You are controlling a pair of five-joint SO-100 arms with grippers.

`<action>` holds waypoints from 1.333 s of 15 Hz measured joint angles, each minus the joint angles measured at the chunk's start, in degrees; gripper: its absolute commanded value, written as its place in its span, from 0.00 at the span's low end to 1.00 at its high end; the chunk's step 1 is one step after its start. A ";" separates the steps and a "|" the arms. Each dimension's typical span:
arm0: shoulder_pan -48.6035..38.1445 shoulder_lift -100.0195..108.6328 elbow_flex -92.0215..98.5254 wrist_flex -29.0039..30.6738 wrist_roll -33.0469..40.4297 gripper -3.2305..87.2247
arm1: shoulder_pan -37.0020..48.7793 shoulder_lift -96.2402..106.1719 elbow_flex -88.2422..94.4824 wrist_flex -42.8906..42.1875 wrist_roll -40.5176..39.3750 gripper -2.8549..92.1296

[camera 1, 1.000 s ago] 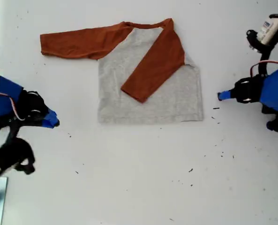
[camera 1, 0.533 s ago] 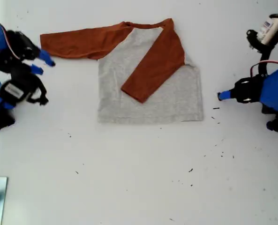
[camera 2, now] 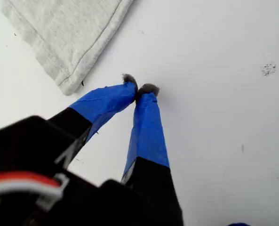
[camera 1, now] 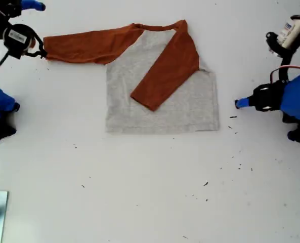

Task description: Fold t shirt

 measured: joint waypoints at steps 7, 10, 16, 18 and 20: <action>-1.76 -28.74 6.15 -25.49 5.71 0.04 | -1.05 0.00 0.18 0.00 0.00 0.06; -3.08 -32.61 0.18 -23.91 12.22 0.03 | -1.05 0.00 0.18 0.00 0.00 0.06; 2.46 -13.10 -19.69 -1.58 13.18 0.03 | -1.05 0.00 0.18 0.00 0.00 0.06; 11.87 -12.83 -26.98 1.05 9.84 0.03 | -1.05 0.00 0.18 0.00 0.00 0.06; 24.70 -17.14 -31.82 -0.09 5.27 0.03 | -1.05 0.00 0.18 0.00 0.00 0.06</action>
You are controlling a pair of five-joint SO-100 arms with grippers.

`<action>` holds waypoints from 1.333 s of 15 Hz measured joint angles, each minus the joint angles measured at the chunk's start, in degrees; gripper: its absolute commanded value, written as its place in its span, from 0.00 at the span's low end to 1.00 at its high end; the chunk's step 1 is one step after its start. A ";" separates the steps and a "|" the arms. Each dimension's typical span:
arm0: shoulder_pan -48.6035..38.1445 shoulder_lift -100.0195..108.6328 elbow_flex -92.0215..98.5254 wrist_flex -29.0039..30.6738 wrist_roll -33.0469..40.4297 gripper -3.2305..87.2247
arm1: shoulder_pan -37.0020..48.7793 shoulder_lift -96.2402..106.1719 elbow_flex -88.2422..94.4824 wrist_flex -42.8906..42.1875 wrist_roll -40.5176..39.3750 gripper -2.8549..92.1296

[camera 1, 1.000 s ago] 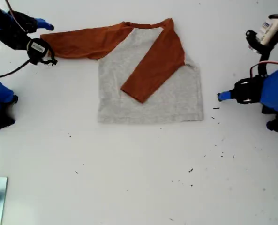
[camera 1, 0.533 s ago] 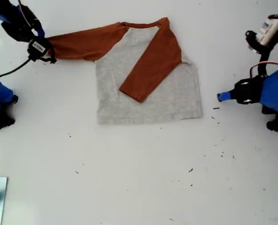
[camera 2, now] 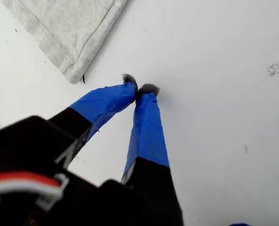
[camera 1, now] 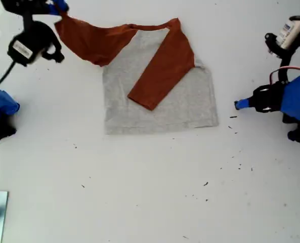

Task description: Fold t shirt

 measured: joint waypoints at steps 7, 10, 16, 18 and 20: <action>33.66 -34.63 -46.05 -11.69 5.19 0.18 | 0.00 0.00 0.00 0.00 0.35 0.06; 33.13 -27.95 -41.92 -9.32 10.20 0.17 | 0.00 -0.09 0.00 0.00 0.35 0.06; 19.60 21.18 29.00 -17.67 2.81 0.03 | 0.00 -0.09 0.00 0.00 0.35 0.06; 15.64 36.21 56.16 -21.27 -2.72 0.03 | 0.00 -0.09 0.00 0.00 0.35 0.06; 16.00 43.95 72.86 -24.87 -6.06 0.03 | 0.00 -0.09 0.00 0.00 0.53 0.06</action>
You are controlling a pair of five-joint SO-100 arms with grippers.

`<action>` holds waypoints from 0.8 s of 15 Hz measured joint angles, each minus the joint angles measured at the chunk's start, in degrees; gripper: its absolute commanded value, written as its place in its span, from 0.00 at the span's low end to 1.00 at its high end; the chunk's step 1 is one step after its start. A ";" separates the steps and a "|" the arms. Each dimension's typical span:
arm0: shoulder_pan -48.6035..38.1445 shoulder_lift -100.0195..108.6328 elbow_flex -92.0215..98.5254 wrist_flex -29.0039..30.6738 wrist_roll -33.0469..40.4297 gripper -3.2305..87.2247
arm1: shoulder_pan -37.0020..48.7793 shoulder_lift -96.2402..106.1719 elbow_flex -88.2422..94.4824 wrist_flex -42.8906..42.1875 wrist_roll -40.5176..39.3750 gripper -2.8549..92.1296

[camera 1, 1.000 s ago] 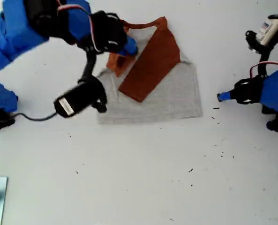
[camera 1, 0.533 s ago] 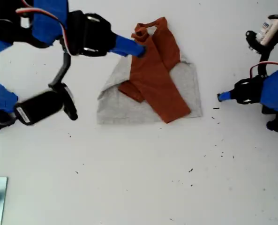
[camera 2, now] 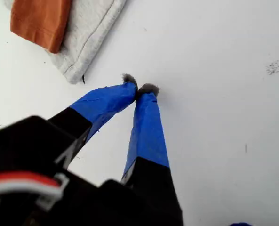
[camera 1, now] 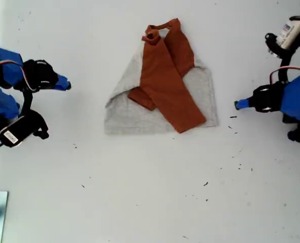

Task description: Fold t shirt

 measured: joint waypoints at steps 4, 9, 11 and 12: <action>5.45 -14.06 -13.97 6.06 -4.22 0.35 | 0.09 -4.04 -4.92 0.53 1.85 0.23; 12.66 -32.78 -59.85 29.18 -2.55 0.39 | -2.37 -64.51 -71.02 18.63 -5.62 0.39; 15.29 -33.05 -55.55 25.49 -2.55 0.39 | -2.46 -73.92 -76.55 17.93 -5.45 0.37; 18.11 -34.19 -50.19 19.95 -3.34 0.39 | -2.37 -76.20 -73.92 14.59 -5.45 0.36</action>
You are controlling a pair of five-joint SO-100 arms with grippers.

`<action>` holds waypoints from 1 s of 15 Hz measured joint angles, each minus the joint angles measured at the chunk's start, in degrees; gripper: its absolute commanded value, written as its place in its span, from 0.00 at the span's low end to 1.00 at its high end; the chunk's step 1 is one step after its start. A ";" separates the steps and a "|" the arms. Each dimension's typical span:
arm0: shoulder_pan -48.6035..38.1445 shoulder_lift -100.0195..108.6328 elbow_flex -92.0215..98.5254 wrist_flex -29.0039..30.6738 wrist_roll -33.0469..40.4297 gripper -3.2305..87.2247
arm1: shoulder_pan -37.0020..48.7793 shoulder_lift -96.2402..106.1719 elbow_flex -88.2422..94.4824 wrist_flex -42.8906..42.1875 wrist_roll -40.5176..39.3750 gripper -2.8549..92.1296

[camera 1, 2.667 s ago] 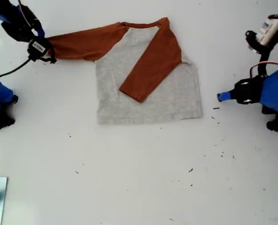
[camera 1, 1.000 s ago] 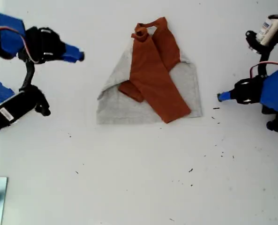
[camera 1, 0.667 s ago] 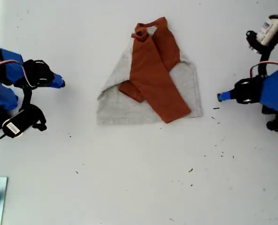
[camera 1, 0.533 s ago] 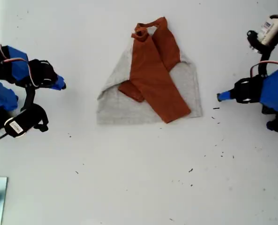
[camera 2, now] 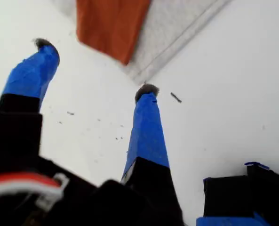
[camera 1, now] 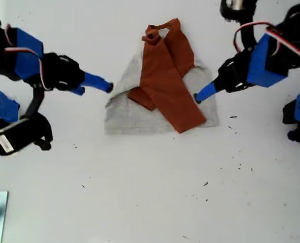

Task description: Fold t shirt

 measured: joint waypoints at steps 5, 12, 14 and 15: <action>7.12 -19.16 8.17 -20.13 -2.72 0.35 | 0.00 -3.60 22.85 -22.59 0.70 0.30; 8.09 -36.47 -4.48 -23.20 -2.72 0.03 | -2.90 -16.17 28.21 -41.66 3.08 0.06; 8.44 -36.56 -7.73 -20.57 -2.72 0.03 | -4.39 -11.87 29.27 -42.45 5.27 0.06; 8.70 -36.74 -9.84 -18.54 -2.72 0.03 | -5.19 -7.12 30.76 -42.19 5.89 0.06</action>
